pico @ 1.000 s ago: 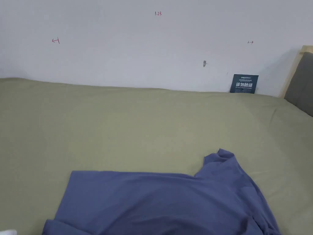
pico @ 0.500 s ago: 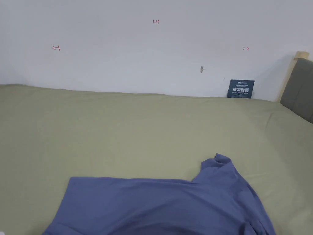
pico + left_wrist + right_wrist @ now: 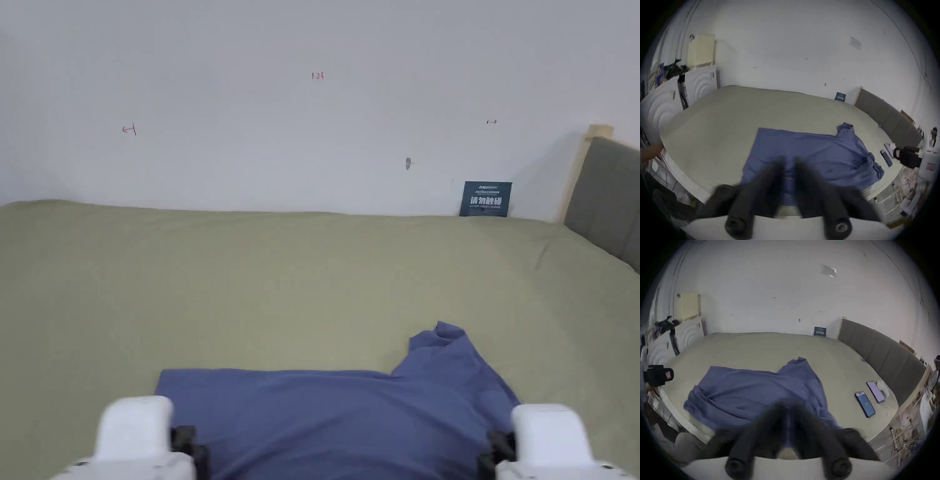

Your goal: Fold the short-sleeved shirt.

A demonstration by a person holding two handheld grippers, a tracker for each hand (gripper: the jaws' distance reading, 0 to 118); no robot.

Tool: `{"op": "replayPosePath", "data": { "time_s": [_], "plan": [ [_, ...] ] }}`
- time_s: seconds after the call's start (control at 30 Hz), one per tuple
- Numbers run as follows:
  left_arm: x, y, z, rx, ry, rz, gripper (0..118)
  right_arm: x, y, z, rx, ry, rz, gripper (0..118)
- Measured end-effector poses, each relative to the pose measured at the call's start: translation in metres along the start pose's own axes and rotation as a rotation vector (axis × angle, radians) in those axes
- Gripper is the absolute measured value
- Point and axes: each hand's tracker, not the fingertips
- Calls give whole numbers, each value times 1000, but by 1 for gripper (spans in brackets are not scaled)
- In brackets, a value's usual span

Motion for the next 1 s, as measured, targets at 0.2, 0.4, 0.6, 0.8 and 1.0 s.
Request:
{"op": "replayPosePath", "data": {
  "time_s": [0.2,0.4,0.6,0.8,1.0],
  "plan": [
    [60,-41,-17,-99,-35,-55,0,-38,-29,-17,-70,27,-21,2],
    [74,-55,-22,-120,-24,-70,0,-40,-42,-23,-121,31,-37,2],
    [52,-26,-40,-123,-48,-94,0,-30,-36,-25,-127,45,-44,2],
    [-50,81,-98,-131,-138,98,0,-17,-24,-30,-116,59,-56,2],
    [-112,169,-187,-199,-84,72,101,-10,-13,-48,-142,99,-63,2]
  ]
}}
